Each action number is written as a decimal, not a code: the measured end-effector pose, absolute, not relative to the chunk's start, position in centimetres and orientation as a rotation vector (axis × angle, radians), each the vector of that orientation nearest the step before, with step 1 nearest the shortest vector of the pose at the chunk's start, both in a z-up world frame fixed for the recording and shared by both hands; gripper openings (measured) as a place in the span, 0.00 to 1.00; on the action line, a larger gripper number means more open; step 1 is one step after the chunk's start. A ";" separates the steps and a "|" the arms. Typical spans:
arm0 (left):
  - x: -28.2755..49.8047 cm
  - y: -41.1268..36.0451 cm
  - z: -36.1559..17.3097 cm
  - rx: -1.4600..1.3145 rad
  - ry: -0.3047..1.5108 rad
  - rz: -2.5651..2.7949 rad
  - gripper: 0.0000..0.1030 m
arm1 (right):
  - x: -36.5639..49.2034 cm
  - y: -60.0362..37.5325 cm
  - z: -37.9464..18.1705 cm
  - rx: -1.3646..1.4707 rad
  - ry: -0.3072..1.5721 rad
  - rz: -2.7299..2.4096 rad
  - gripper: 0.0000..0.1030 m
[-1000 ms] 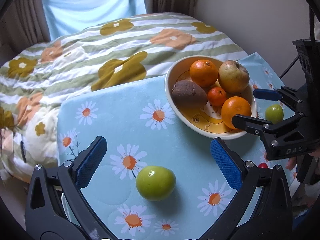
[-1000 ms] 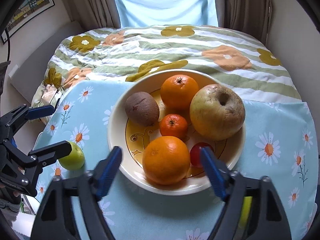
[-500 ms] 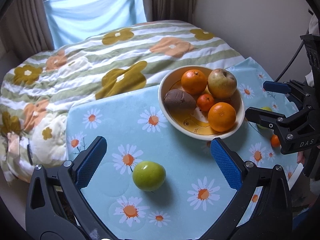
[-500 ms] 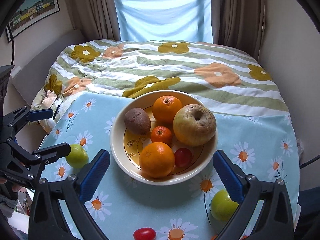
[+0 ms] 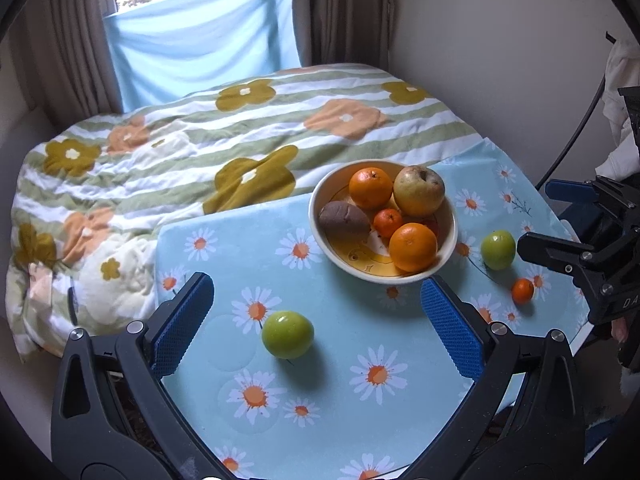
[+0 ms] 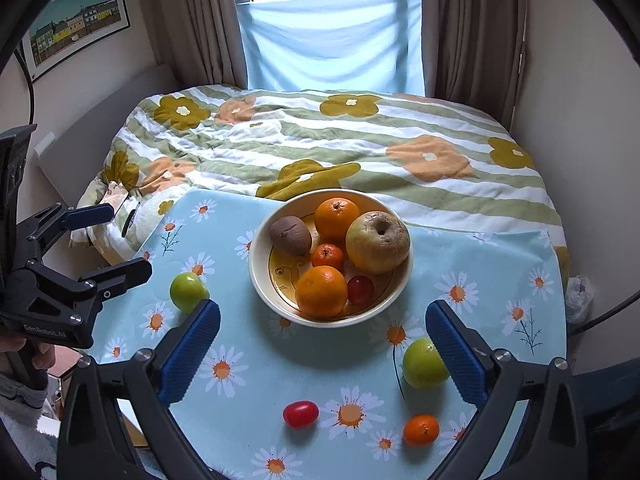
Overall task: Organize fruits
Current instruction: 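Move the left tool to a red tomato while the right tool approaches another mandarin, then close the left tool on the red tomato while the right tool grasps the mandarin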
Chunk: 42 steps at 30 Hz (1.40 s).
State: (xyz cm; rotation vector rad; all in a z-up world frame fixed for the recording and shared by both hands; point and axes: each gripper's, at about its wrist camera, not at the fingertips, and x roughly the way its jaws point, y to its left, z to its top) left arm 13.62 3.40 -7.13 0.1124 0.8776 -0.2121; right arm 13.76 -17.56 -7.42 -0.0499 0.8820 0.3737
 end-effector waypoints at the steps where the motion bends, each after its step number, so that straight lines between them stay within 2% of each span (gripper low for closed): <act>1: 13.5 3.3 -7.1 0.108 0.880 -0.221 1.00 | 13.5 -17.9 -7.1 -0.037 0.876 0.365 1.00; 16: 9.2 -1.6 -7.1 0.039 0.845 -0.185 1.00 | 9.3 -24.8 -5.7 -0.040 0.835 0.298 1.00; 35: 5.8 -10.5 -16.6 0.020 0.932 -0.164 1.00 | 7.4 -30.1 -14.3 -0.113 0.921 0.413 1.00; 40: 6.7 -11.3 -19.3 0.020 0.984 -0.170 0.83 | 7.7 -30.1 -16.5 -0.139 0.941 0.424 0.99; 42: 6.9 -11.5 -20.2 0.025 0.999 -0.172 0.81 | 7.9 -30.1 -17.2 -0.136 0.953 0.434 0.99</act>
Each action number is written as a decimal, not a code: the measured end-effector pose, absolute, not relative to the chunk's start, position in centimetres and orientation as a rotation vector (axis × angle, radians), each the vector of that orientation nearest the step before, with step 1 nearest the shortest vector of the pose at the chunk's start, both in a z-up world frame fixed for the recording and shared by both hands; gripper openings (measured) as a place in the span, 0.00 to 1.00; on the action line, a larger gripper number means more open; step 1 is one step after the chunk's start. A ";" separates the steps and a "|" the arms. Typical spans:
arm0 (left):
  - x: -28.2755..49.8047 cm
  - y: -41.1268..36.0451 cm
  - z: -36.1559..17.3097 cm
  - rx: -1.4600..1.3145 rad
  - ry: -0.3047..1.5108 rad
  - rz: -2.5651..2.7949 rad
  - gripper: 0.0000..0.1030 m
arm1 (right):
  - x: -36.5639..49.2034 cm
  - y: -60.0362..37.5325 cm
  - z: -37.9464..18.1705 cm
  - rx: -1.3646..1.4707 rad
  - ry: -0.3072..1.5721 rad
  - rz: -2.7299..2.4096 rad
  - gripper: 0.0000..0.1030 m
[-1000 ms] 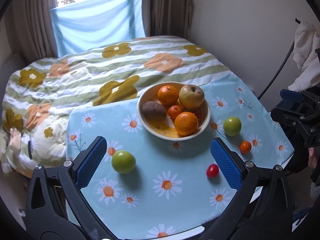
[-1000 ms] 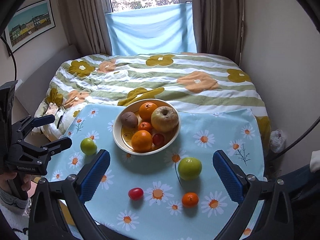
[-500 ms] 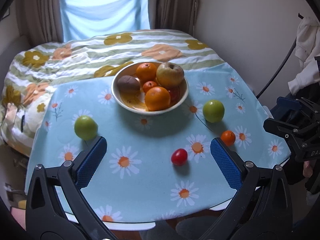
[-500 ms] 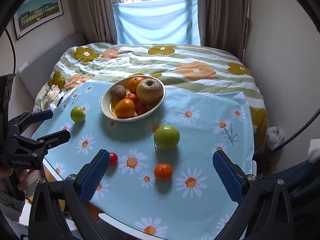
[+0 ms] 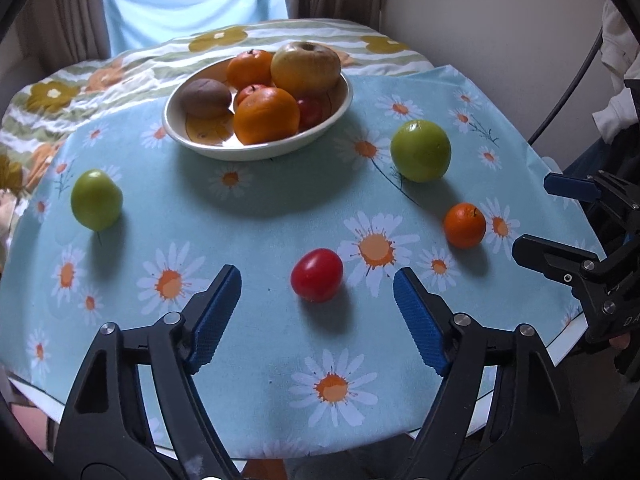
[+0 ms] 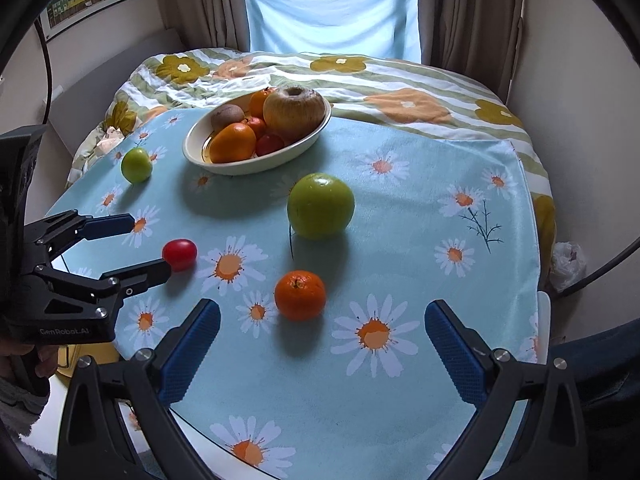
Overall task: Organize fruits
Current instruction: 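Close the left tool on the red tomato while the right tool grasps the mandarin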
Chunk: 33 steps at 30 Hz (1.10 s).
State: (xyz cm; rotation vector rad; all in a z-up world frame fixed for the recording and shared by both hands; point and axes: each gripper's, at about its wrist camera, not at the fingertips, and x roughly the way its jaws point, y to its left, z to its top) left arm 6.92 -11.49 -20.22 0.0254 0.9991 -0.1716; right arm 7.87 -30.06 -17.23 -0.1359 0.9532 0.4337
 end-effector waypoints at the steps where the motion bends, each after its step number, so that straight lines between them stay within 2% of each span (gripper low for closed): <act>1: 7.1 -11.6 -20.6 0.031 1.005 -0.172 0.80 | 8.0 -30.1 -17.5 -0.135 0.957 0.438 0.98; 3: 7.3 -11.8 -21.1 0.039 1.013 -0.172 0.76 | 8.1 -30.0 -18.1 -0.132 0.968 0.448 0.97; 4: 7.5 -11.9 -21.3 0.041 1.017 -0.172 0.71 | 8.2 -30.0 -18.4 -0.132 0.974 0.452 0.96; 9: 8.2 -12.0 -21.9 0.034 1.035 -0.173 0.61 | 8.5 -29.5 -19.3 -0.142 1.001 0.471 0.93; 15: 8.5 -12.3 -22.7 0.051 1.065 -0.181 0.43 | 9.1 -28.8 -20.1 -0.152 1.031 0.486 0.80; 19: 8.5 -12.3 -22.8 0.066 1.065 -0.174 0.36 | 9.2 -28.5 -20.3 -0.157 1.040 0.496 0.75; 23: 8.5 -12.1 -22.9 0.063 1.065 -0.180 0.36 | 9.5 -28.2 -20.6 -0.154 1.048 0.503 0.72; 25: 8.5 -12.1 -22.9 0.062 1.066 -0.179 0.36 | 9.6 -28.0 -20.7 -0.157 1.052 0.509 0.66; 31: 8.2 -11.9 -22.8 0.052 1.074 -0.175 0.36 | 10.1 -27.4 -21.1 -0.160 1.061 0.516 0.61; 33: 8.1 -11.8 -22.8 0.050 1.075 -0.173 0.36 | 10.2 -27.3 -21.3 -0.161 1.065 0.516 0.56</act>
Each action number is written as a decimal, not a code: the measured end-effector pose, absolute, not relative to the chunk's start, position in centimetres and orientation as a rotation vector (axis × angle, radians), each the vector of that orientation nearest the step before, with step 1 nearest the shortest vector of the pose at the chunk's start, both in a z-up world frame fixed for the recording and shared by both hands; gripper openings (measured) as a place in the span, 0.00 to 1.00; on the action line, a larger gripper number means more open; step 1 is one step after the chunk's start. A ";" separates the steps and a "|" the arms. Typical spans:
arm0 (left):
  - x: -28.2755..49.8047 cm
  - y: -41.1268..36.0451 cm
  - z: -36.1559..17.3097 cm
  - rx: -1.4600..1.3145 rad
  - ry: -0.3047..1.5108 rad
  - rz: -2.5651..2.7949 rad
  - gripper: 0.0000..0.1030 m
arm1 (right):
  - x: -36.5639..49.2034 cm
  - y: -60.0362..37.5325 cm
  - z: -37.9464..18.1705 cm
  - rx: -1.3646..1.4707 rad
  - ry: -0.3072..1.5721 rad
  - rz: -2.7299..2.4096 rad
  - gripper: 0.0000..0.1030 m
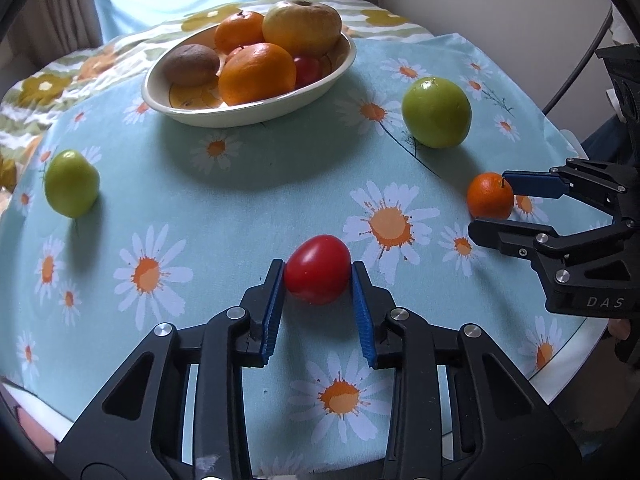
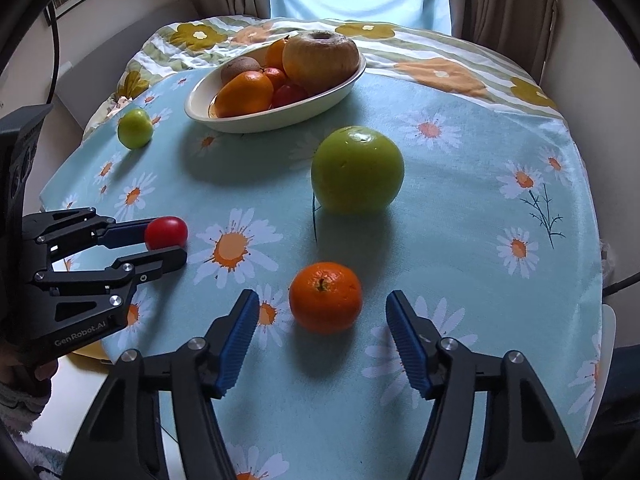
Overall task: Organize fruits
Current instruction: 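Close the left tool on the red tomato while the right tool grasps the mandarin, then carry the tomato with the left tool while the right tool carries the mandarin over the bowl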
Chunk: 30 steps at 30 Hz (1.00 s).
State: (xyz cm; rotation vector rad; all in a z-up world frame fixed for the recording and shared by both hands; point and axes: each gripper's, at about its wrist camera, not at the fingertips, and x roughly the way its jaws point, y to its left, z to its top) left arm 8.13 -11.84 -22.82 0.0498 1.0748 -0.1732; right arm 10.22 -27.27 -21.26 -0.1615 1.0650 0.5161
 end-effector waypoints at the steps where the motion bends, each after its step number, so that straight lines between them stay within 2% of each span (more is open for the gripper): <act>1: 8.1 -11.8 -22.8 0.049 1.075 -0.172 0.36 | 10.3 -27.2 -21.4 -0.163 1.069 0.516 0.52; 5: 7.7 -11.5 -22.8 0.039 1.075 -0.167 0.36 | 10.6 -27.1 -21.7 -0.162 1.076 0.514 0.43; 7: 7.6 -11.4 -22.8 0.036 1.076 -0.164 0.36 | 10.6 -27.0 -21.7 -0.166 1.073 0.517 0.33; 16: 6.7 -10.9 -21.1 0.020 1.045 -0.153 0.36 | 10.3 -26.6 -20.2 -0.179 1.036 0.537 0.32; 30: 5.9 -9.2 -14.7 -0.037 0.959 -0.108 0.36 | 9.9 -25.1 -14.7 -0.197 0.977 0.601 0.32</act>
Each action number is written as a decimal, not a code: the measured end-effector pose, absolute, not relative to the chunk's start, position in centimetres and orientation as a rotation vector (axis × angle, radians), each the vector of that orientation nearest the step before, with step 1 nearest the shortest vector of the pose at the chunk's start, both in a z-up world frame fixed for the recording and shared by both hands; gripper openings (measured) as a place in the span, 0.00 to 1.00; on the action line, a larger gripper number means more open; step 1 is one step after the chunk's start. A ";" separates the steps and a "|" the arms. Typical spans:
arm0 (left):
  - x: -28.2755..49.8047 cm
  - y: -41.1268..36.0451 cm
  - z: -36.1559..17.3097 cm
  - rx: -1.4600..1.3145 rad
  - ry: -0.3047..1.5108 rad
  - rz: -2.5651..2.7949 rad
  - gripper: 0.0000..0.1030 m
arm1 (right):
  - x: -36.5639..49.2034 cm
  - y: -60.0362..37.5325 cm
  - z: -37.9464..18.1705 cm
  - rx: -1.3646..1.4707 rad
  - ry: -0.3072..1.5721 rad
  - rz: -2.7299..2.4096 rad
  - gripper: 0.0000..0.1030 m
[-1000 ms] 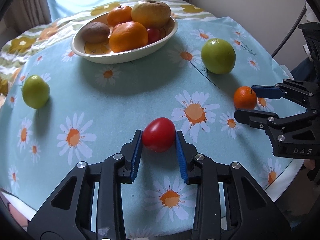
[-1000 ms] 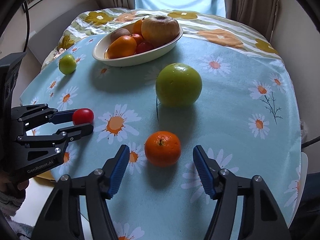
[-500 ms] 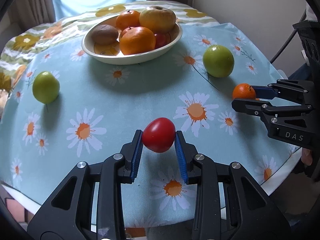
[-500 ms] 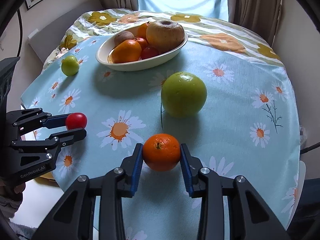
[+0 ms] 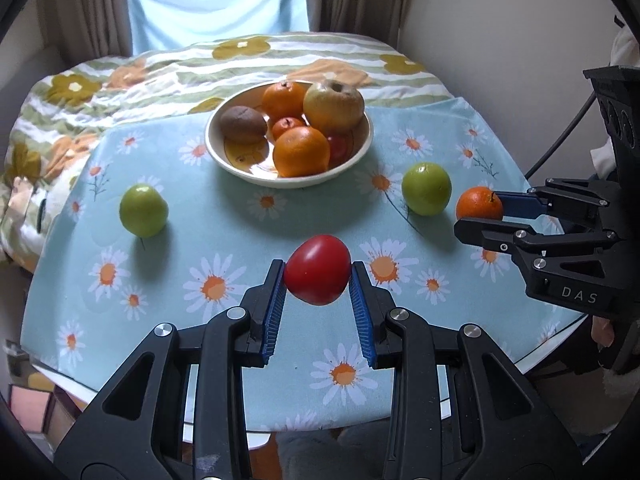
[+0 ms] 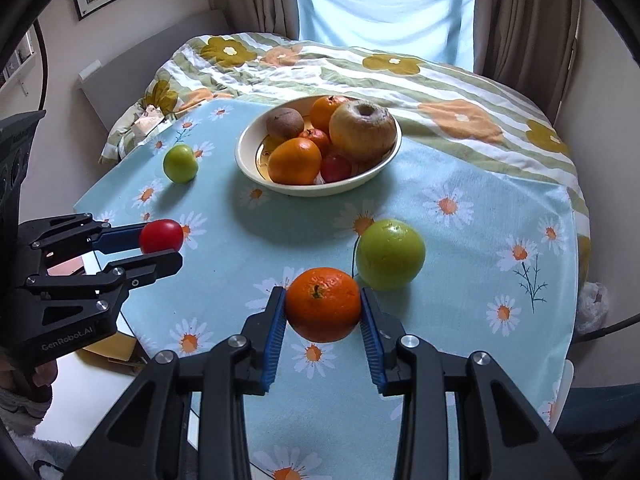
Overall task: Organize fruits
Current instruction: 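Carry the tomato with the left tool while the right tool carries the mandarin over the bowl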
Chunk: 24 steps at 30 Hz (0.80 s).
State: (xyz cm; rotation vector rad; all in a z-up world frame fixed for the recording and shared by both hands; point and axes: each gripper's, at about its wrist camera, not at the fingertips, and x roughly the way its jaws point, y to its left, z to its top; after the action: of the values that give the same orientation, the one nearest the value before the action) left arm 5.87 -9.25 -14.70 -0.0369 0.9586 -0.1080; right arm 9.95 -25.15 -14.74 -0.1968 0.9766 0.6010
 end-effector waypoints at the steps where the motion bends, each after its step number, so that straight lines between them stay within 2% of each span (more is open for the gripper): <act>1: 5.9 -9.0 -14.1 -0.042 0.950 -0.107 0.36 | 10.1 -25.0 -14.3 -0.195 0.977 0.608 0.32; 12: 8.9 -6.2 -9.5 -0.002 0.864 -0.120 0.36 | 11.5 -22.3 -10.1 -0.215 0.922 0.632 0.32; 24: 16.2 -3.0 -10.1 0.043 0.897 -0.247 0.36 | 15.2 -18.8 -9.2 -0.141 0.938 0.519 0.32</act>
State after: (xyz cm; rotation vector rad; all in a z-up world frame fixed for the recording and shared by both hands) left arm 16.20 -2.95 -10.08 0.0432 0.8973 -0.2470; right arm 15.17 -18.77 -9.18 -0.1408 0.9385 0.5192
